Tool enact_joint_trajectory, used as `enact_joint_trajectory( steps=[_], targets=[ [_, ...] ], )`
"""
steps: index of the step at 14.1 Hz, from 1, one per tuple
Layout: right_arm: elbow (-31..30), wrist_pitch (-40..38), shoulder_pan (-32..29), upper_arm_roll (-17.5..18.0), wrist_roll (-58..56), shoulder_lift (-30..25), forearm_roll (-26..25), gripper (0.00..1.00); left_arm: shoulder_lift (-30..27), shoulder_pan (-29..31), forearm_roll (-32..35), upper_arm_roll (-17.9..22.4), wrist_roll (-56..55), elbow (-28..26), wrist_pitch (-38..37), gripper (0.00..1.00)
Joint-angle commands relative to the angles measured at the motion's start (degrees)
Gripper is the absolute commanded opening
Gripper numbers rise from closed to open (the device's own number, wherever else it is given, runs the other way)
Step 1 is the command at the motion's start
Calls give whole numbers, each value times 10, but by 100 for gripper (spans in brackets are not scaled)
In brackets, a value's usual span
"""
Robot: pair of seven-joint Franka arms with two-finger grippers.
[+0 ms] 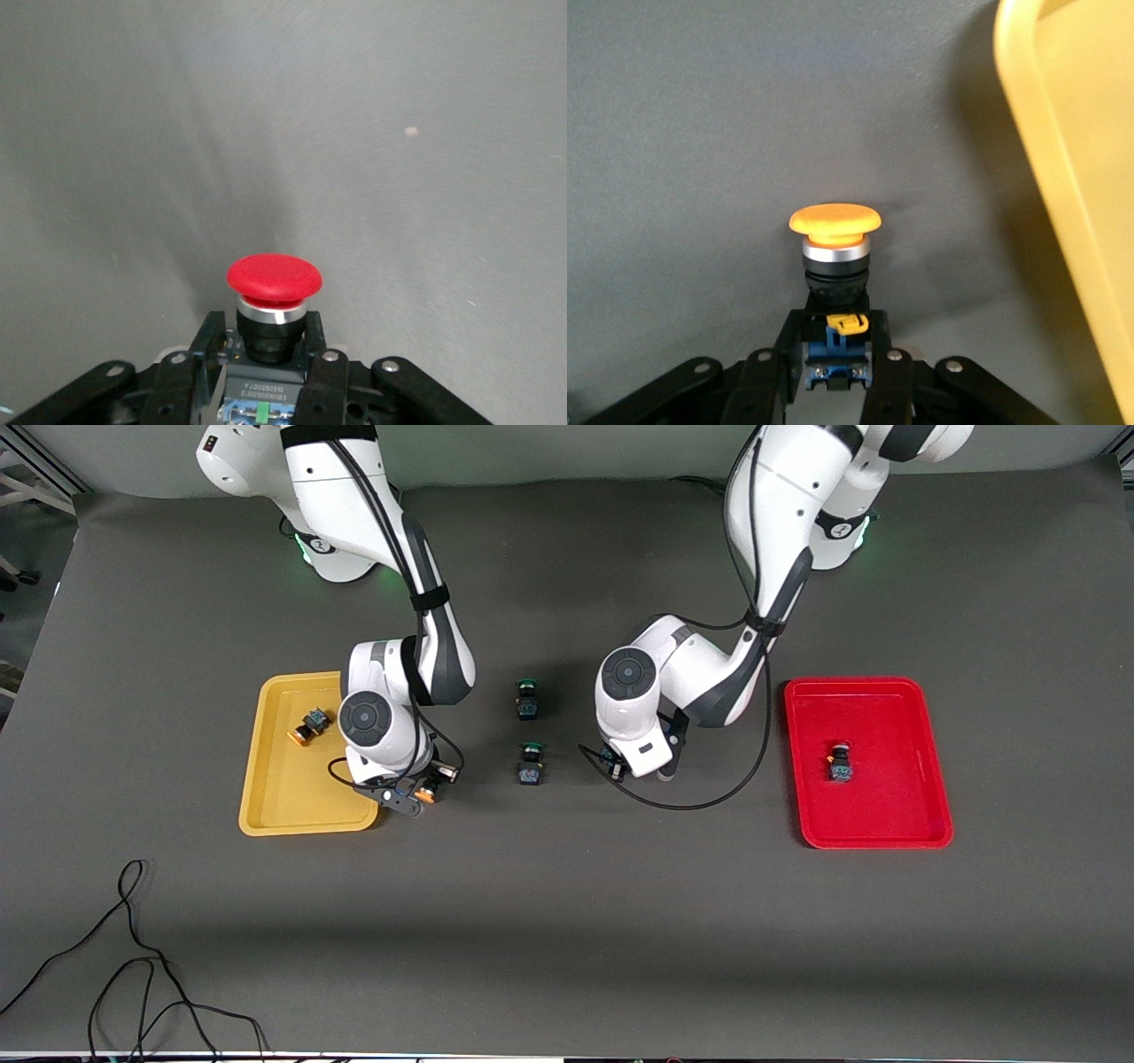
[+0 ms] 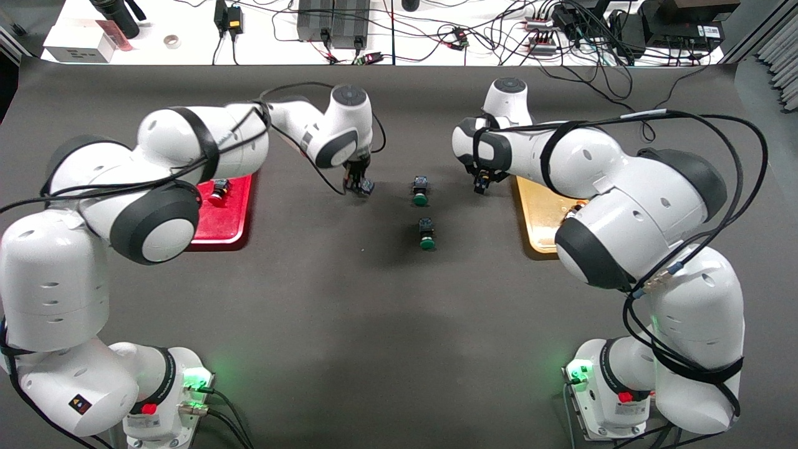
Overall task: Place red and yellow buttons in trays
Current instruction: 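Lower the orange button into the yellow tray while the left gripper lowers red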
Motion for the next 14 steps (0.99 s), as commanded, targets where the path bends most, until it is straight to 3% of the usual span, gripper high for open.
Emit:
enact_joint_trajectory(
  steps=[1,3,6,11,12,14],
  targets=[
    [9,-40,-19,-19,-23,-48,15,24,-61,34,-26,0,152,-7,-73,0],
    [17,-82,-20,-61,-23,-87,9,24,-97,83,-85,0,332,-7,-157,0],
    [24,-126,-24,-118,-37,-123,-21,24,-152,169,-97,1,522,-34,-237,0],
    [20,-160,-129,-111,-77,-214,-76,24,-195,291,-48,8,782,-109,-254,0],
    [12,-161,-154,-100,-85,-231,-90,24,-192,324,-42,8,837,-112,-253,0],
    [-16,-155,-228,-36,-94,-261,-118,24,-182,383,4,8,933,-144,-203,0]
  ],
)
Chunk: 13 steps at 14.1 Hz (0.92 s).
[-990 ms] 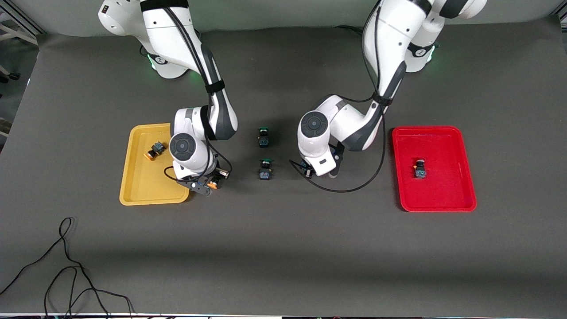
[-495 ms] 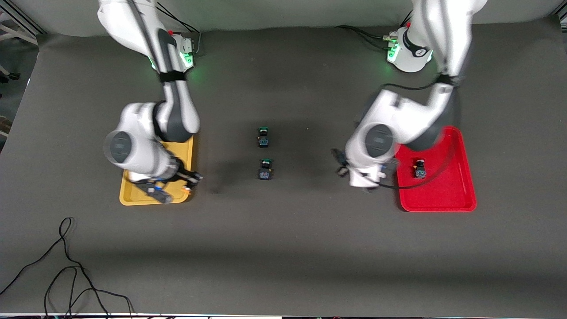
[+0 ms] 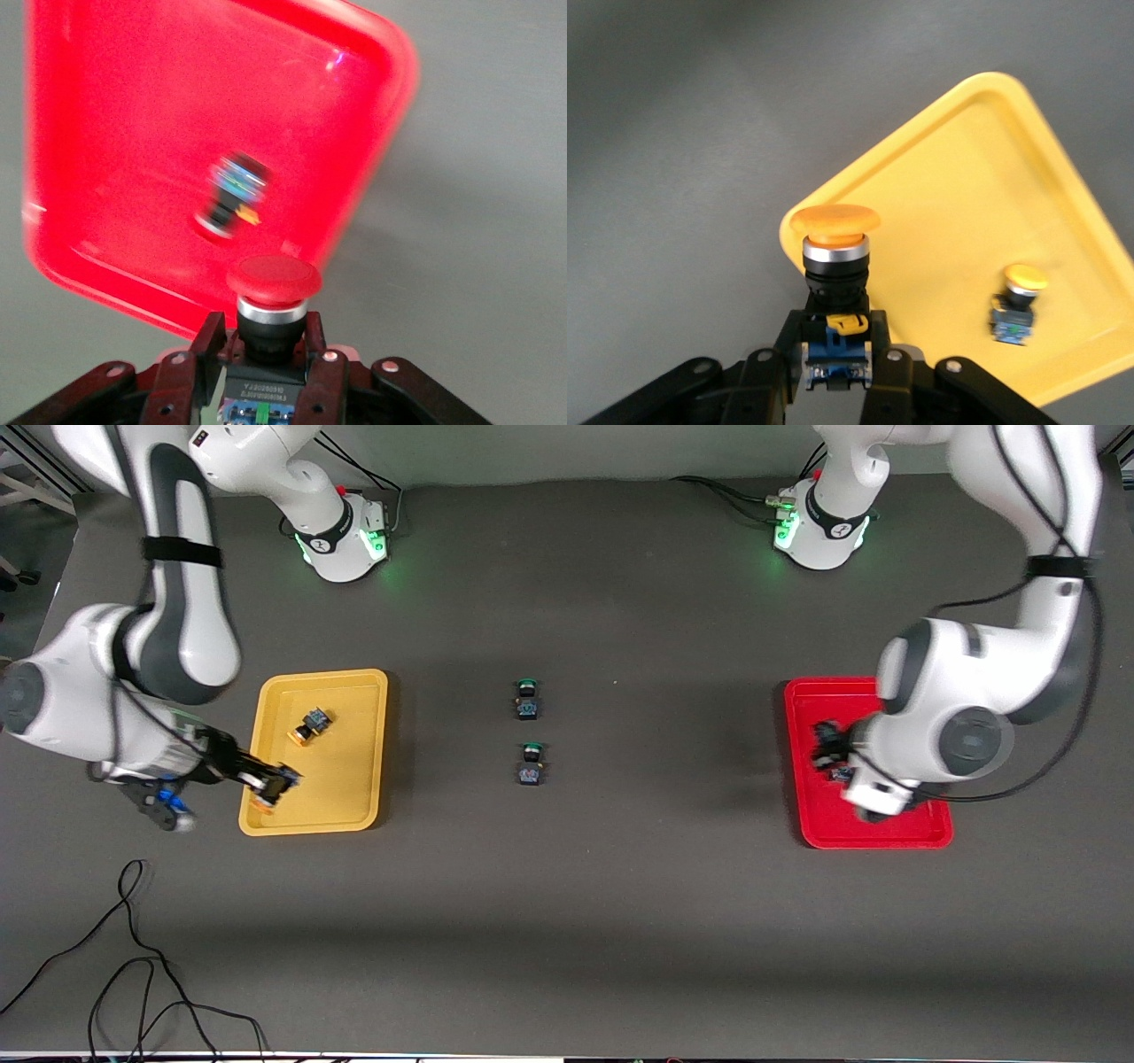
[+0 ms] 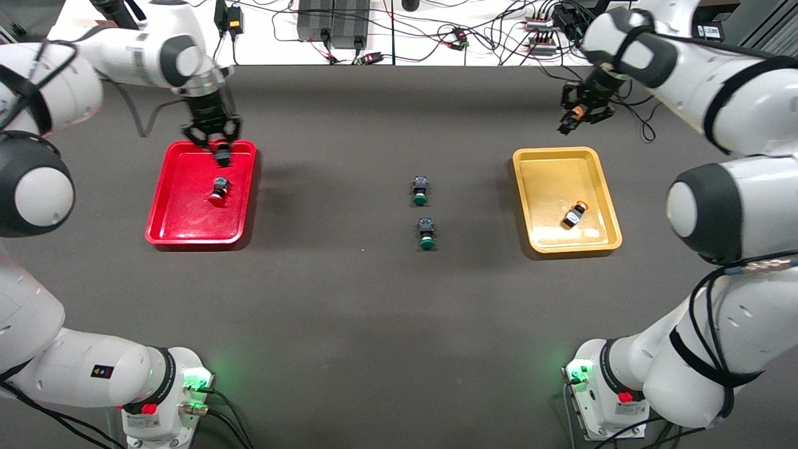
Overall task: Place red and yellow buttons in trays
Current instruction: 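Lower the orange button into the yellow tray while the left gripper lowers red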
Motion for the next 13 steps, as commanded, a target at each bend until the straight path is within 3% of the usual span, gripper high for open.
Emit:
enact_joint_trajectory(
  steps=[1,5,7,8,9,13],
  targets=[
    [-50,15,-97,101,-11,-59,-48,24,-5,70,35,-7,115,-63,77,0],
    [-154,125,-224,248,-11,-92,-71,24,30,98,87,-7,152,-113,193,0],
    [-204,202,-272,317,-10,-92,-70,24,47,99,90,-6,171,-115,213,0],
    [-220,231,-290,336,-9,-86,-71,24,48,99,91,-6,172,-113,210,32],
    [-234,261,-305,356,-9,-79,-71,24,48,99,90,-6,176,-109,206,99],
    [-237,318,-345,409,-10,-35,-71,29,34,98,89,-7,203,-67,148,100]
  ],
)
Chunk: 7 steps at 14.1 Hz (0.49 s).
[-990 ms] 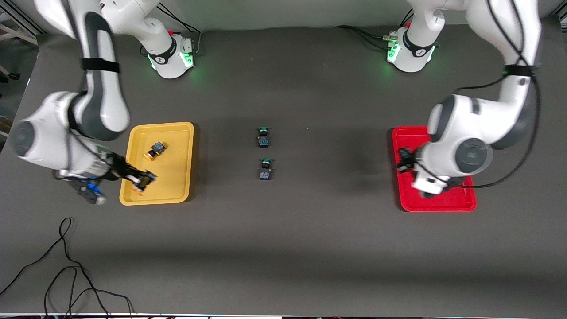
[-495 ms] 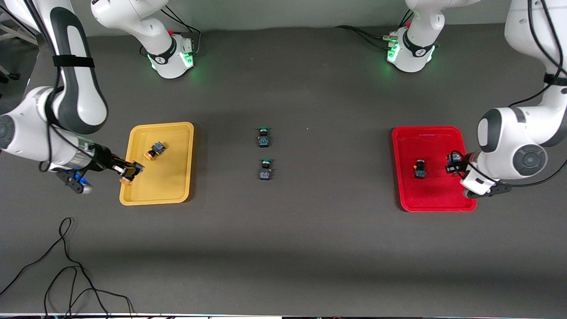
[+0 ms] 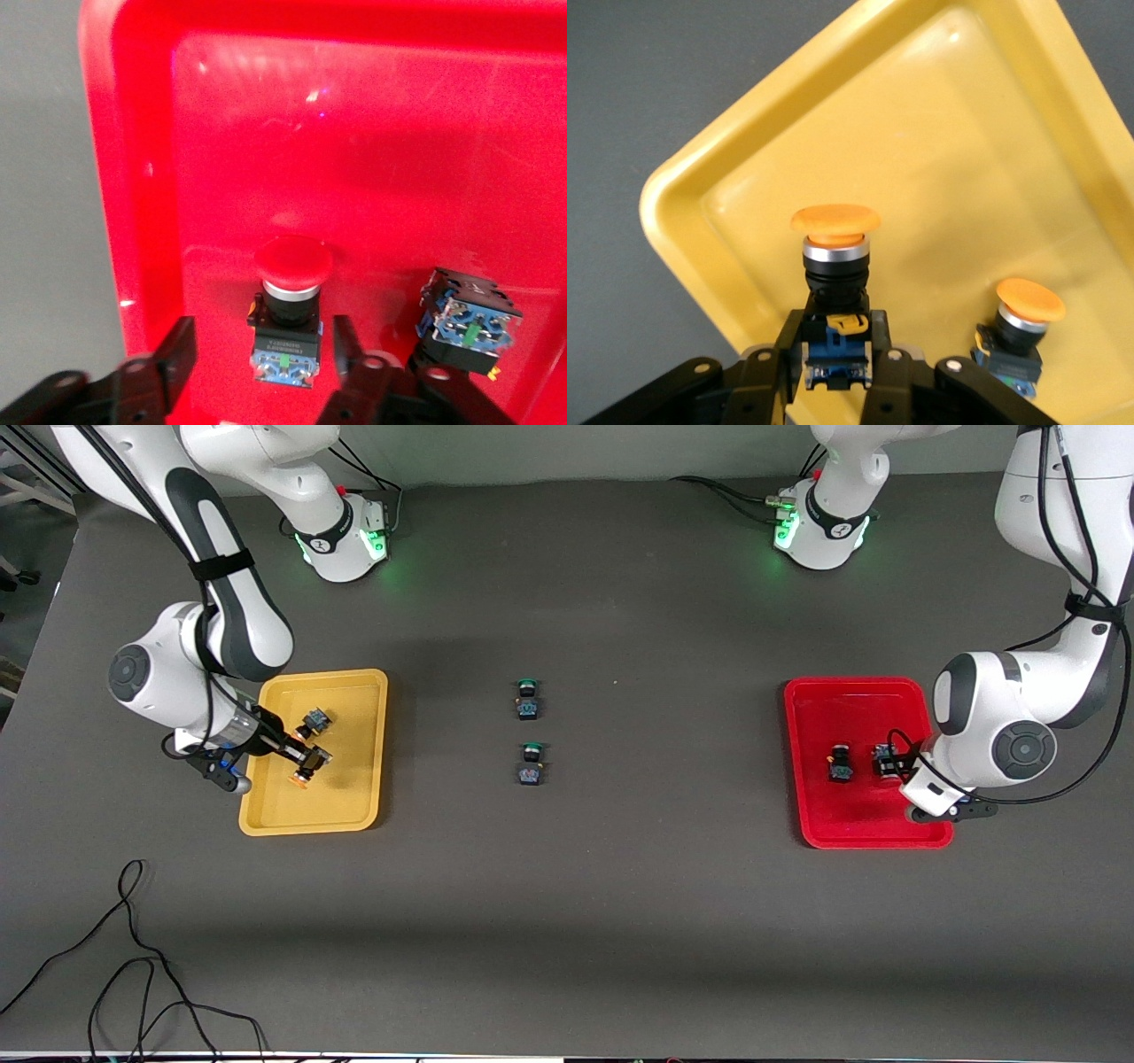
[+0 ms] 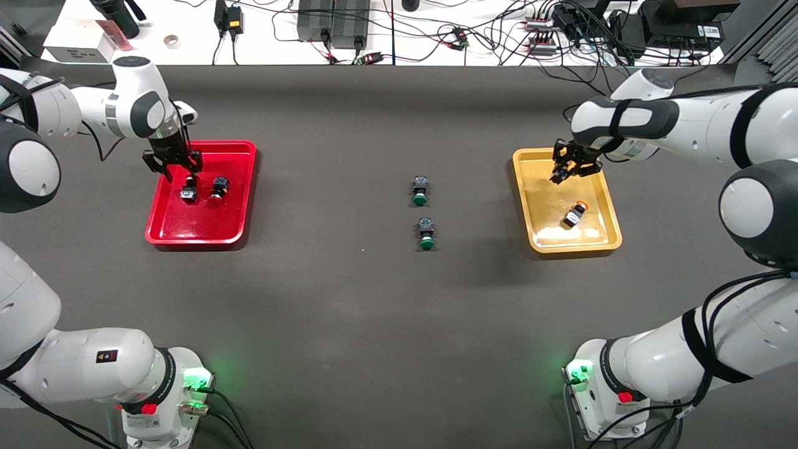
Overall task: Place red and yellow buttons in trays
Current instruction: 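Lower the orange button into the yellow tray while the left gripper lowers red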
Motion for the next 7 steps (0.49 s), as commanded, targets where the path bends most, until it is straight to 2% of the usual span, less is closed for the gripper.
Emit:
enact_joint_trajectory(
  steps=[1,3,4,5,7],
  targets=[
    [3,27,-32,36,-7,21,-12,32,-24,3,4,-3,33,48,-73,100],
    [3,37,-51,52,-8,31,-21,38,-39,4,0,-4,41,88,-133,100],
    [3,40,-56,53,-7,32,-31,77,-51,3,-7,-5,41,105,-158,100],
    [4,40,-58,53,-7,32,-32,100,-67,3,-19,-5,42,115,-180,100],
    [5,34,-59,55,-6,21,-32,100,-107,2,-35,-7,43,127,-224,100]
  ],
)
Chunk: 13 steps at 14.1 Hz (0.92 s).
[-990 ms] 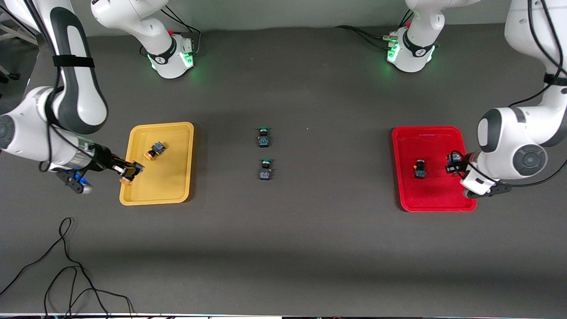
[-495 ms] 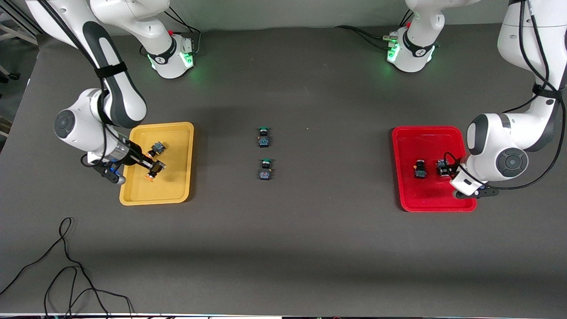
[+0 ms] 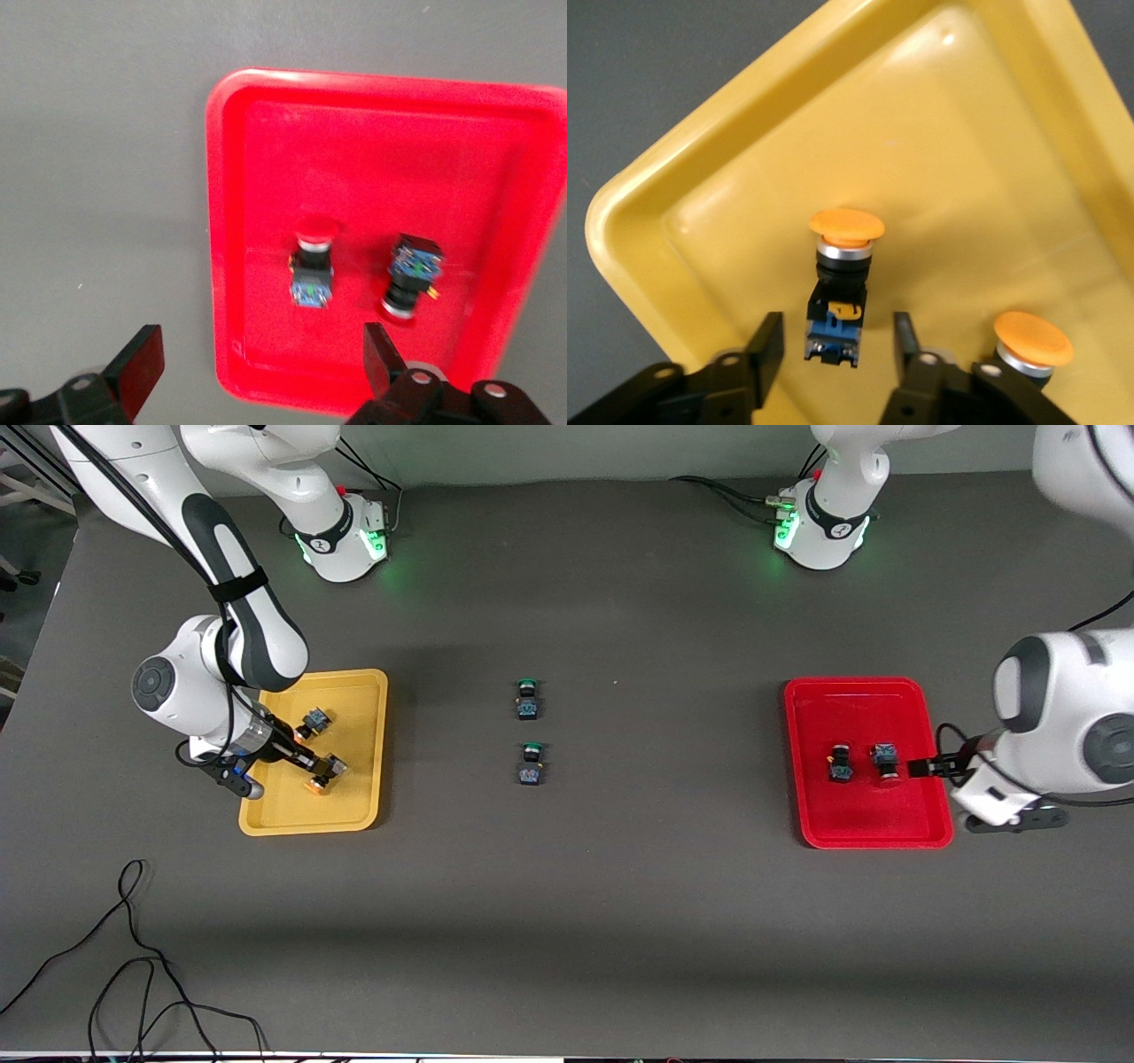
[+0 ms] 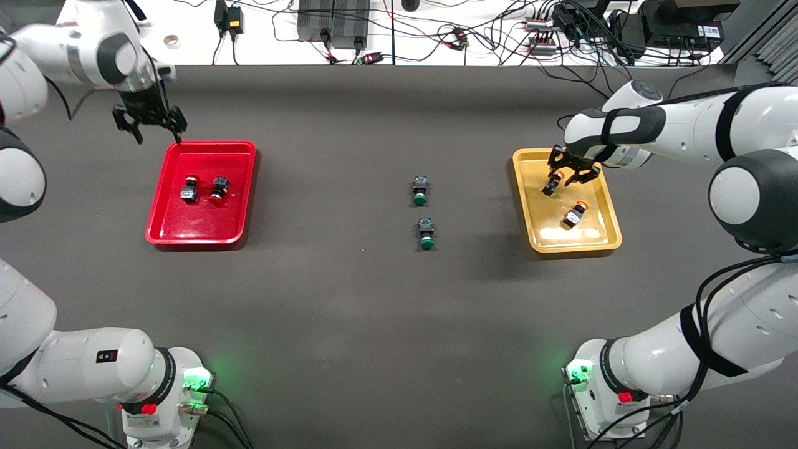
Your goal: Place red and yellow buttons in trays
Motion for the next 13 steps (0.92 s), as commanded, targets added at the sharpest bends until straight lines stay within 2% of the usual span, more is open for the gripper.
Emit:
enact_joint_trajectory(
  steps=[1,3,5,7,9,10,11,13],
  targets=[
    [5,-4,-6,10,-4,-22,-14,100,-68,2,-20,-5,21,6,-62,100],
    [17,-44,-2,8,-5,-59,-14,100,-112,3,-47,-3,41,14,-104,100],
    [54,-118,-5,4,-5,-96,-28,100,-128,2,-64,-5,43,48,-151,100],
    [134,-237,-26,7,-4,-116,-83,100,-129,-18,-79,-3,51,97,-201,100],
    [222,-360,-51,14,-9,-126,-107,100,-137,-46,-83,1,49,112,-212,100],
    [259,-406,-63,22,-22,-131,-109,100,-142,-58,-83,4,43,112,-211,100],
    [288,-446,-85,47,-34,-141,-110,100,-149,-71,-83,9,43,109,-211,100],
    [307,-476,-127,101,-38,-171,-133,100,-163,-82,-83,22,44,103,-209,100]
  ],
)
